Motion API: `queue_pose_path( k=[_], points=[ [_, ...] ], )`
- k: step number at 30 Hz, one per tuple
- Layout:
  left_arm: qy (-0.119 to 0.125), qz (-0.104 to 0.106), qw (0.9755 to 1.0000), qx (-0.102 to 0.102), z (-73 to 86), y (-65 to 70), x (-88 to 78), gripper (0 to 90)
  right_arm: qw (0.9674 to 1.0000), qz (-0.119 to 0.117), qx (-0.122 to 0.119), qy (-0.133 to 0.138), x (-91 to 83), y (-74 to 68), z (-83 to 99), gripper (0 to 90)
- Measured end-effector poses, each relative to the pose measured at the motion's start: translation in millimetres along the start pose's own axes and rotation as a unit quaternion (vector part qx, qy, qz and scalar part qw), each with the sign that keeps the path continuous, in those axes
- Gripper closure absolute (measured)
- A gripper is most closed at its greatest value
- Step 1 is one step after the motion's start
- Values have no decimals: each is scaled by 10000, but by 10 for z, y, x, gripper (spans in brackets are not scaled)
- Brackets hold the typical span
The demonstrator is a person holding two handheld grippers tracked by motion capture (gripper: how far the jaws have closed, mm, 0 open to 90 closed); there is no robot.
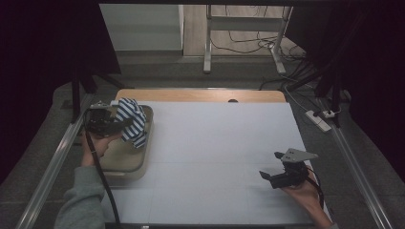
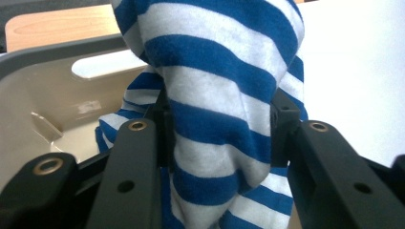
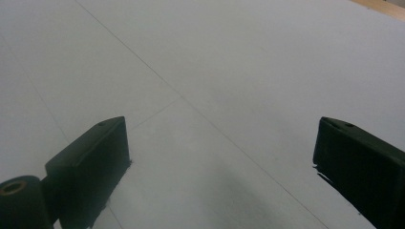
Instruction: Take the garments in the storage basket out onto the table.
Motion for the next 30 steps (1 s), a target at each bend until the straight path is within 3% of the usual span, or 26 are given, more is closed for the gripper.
queue_pose_path(
  k=[14, 30],
  points=[
    [334, 78, 9993, 122, -76, 105, -169, 593, 10000, 5, 5, -11, 3, -1, 1, 48],
    [672, 173, 9975, 116, -118, 173, -325, 592, 10000, 15, 27, -26, 6, -1, 4, 48]
  ],
)
Point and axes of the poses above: each handheld gripper's, and its own axes: x roughly forward along the jaws, z roughly out of its underside, y roughly to its right, the point moved 2 cm from there along x, roughly forward along the jaws, and after that the axes turned 1 degree about z, right-handed, at the moved point
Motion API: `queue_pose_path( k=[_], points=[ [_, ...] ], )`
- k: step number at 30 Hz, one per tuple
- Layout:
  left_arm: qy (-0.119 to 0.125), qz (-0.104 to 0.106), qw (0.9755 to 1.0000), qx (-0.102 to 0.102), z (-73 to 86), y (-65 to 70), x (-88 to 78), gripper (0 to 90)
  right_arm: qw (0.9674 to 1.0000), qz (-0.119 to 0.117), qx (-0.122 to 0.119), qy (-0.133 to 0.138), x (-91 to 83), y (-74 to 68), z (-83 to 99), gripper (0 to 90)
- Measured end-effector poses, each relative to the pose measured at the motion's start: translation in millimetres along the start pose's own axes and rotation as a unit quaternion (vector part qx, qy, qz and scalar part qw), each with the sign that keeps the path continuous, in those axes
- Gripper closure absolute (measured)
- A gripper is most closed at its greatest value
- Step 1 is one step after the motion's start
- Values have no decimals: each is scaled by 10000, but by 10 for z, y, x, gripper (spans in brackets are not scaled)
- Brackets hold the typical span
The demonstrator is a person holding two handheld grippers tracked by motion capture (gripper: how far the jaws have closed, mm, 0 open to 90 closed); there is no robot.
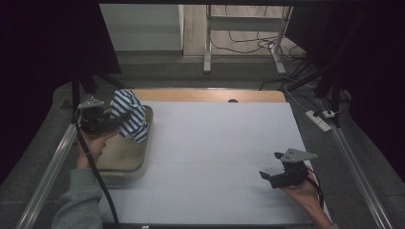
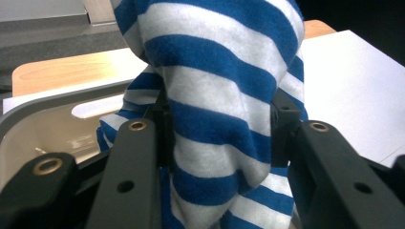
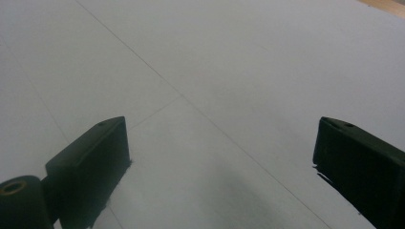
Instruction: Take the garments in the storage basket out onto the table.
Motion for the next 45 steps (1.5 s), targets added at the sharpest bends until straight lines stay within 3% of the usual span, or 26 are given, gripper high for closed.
queue_pose_path(
  k=[13, 16, 24, 35, 45],
  points=[
    [284, 219, 9993, 48, -59, 90, -90, 592, 10000, 2, -11, 3, -1, 1, 1, 48],
    [367, 362, 9987, 19, -76, 124, -114, 591, 10000, 0, 1, -6, 0, 3, 2, 48],
    [496, 497, 9975, 124, -122, 226, -162, 591, 10000, 14, -4, -23, 3, 3, 4, 50],
    [657, 854, 9941, 133, -161, 335, -175, 591, 10000, 13, -1, -34, 4, 4, 5, 50],
    [793, 1025, 9913, 241, -205, 462, -216, 591, 10000, 12, -11, -35, 6, 6, 5, 50]
  ],
)
Point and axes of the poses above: each handheld gripper's, and its own axes: x roughly forward along the jaws, z roughly out of its underside, y roughly to its right, the point moved 2 cm from there along x, roughly forward along the jaws, and after that the axes turned 1 degree about z, right-handed, at the moved point
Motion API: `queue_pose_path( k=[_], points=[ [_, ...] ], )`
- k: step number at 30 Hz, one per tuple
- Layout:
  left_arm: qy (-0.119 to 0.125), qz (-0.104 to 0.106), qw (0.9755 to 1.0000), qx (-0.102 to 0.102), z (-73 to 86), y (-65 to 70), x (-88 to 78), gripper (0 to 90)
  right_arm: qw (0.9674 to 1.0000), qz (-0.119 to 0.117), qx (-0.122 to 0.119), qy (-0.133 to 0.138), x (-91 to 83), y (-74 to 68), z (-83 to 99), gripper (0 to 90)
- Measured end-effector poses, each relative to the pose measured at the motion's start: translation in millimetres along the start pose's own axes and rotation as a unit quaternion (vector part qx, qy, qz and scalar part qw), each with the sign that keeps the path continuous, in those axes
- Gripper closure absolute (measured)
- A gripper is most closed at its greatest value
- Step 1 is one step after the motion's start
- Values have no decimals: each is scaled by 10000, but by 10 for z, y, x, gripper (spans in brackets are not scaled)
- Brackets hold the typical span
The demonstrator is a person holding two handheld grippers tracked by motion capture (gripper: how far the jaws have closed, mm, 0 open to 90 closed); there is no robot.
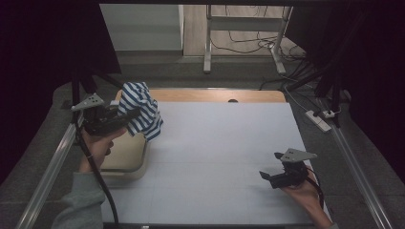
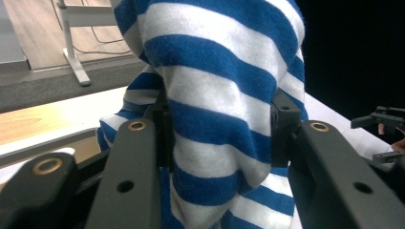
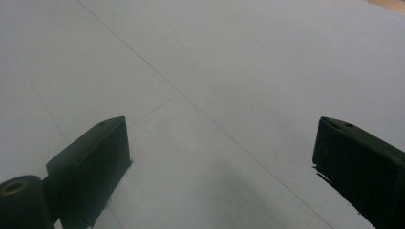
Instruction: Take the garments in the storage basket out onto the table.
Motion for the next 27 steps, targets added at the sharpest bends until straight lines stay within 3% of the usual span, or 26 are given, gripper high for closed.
queue_pose_path(
  k=[6, 11, 27],
  points=[
    [69, 157, 9999, -3, -14, 52, 13, 591, 10000, 3, -7, -12, 0, 0, 0, 50],
    [173, 493, 9986, -87, -31, 109, 26, 590, 10000, 11, 10, 9, 0, 0, 0, 50],
    [77, 811, 9966, 146, -58, 360, 172, 589, 10000, 11, 17, 6, 2, 1, 0, 50]
  ],
)
Point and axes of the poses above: each handheld gripper's, and its own axes: x roughly forward along the jaws, z roughly out of its underside, y roughly to its right, the point moved 2 cm from there along x, roughly forward along the jaws, and after that the axes turned 1 degree about z, right-handed, at the moved point
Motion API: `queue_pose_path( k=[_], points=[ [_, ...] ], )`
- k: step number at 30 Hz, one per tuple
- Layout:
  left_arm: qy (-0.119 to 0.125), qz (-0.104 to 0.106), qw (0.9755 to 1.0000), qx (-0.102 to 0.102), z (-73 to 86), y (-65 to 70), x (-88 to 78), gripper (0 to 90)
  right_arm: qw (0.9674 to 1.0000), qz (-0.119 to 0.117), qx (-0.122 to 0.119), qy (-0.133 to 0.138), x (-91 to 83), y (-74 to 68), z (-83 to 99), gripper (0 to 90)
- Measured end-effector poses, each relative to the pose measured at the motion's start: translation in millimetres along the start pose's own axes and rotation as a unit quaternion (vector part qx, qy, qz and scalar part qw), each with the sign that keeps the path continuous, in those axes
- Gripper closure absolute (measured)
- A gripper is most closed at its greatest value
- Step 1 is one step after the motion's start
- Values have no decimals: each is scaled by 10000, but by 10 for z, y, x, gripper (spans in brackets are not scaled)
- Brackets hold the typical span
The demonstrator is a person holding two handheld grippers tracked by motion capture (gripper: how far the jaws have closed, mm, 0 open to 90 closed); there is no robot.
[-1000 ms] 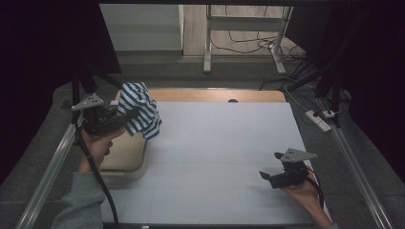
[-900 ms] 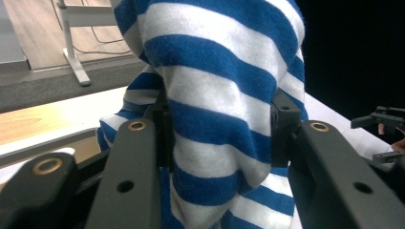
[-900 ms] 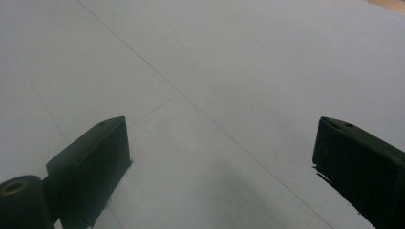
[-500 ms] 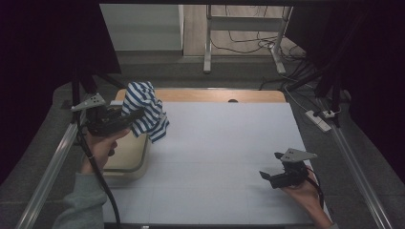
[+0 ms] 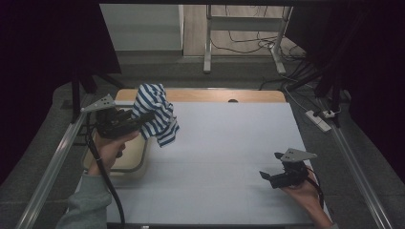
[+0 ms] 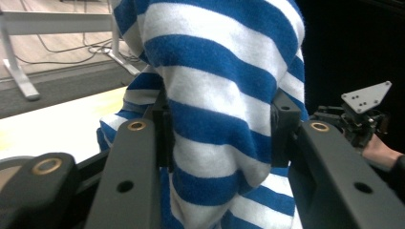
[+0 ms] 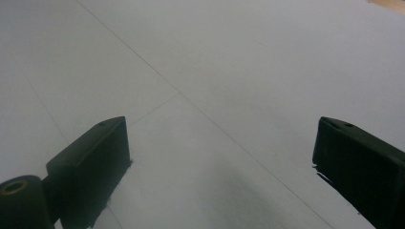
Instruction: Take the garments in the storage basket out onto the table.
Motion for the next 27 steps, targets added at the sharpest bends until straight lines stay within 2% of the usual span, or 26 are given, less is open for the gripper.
queue_pose_path(
  k=[10, 27],
  points=[
    [-89, 146, 9998, 58, 0, 102, 171, 589, 10000, -7, -2, -7, 5, -2, 0, 50],
    [-430, 410, 9980, 218, 46, 297, 529, 587, 10000, -41, -4, -21, 6, -1, 1, 50]
  ],
)
Point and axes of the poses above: each handheld gripper's, and its own axes: x roughly forward along the jaws, z roughly out of its underside, y roughly to its right, the point moved 2 cm from there along x, roughly forward along the jaws, and after that the axes turned 1 degree about z, right-handed, at the moved point
